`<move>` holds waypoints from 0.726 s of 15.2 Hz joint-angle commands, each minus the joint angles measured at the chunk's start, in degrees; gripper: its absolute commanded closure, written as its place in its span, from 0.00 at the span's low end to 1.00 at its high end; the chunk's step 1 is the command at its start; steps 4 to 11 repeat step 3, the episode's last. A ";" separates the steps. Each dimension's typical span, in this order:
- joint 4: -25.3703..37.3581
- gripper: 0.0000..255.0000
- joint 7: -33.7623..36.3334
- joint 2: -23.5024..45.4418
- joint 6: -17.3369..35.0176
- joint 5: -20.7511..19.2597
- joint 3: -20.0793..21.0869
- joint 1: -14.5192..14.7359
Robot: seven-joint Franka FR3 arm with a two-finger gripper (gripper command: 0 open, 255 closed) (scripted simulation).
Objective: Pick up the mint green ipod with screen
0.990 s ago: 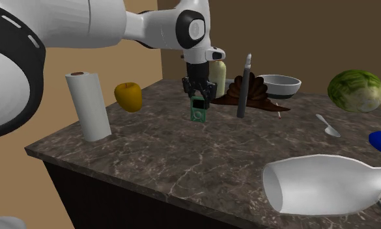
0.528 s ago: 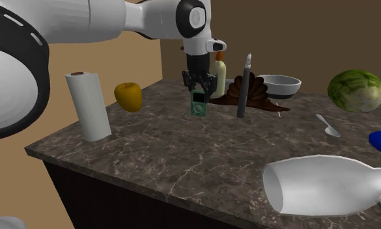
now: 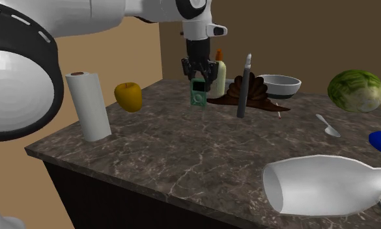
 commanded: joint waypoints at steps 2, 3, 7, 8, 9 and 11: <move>2.75 1.00 0.15 0.85 -1.98 -0.34 0.09 0.20; 2.74 1.00 0.15 0.84 -1.98 -0.34 0.09 0.20; 2.74 1.00 0.15 0.84 -1.98 -0.34 0.09 0.20; 2.74 1.00 0.15 0.84 -1.98 -0.34 0.09 0.20; 2.74 1.00 0.15 0.84 -1.98 -0.34 0.09 0.20; 2.74 1.00 0.15 0.84 -1.98 -0.34 0.09 0.20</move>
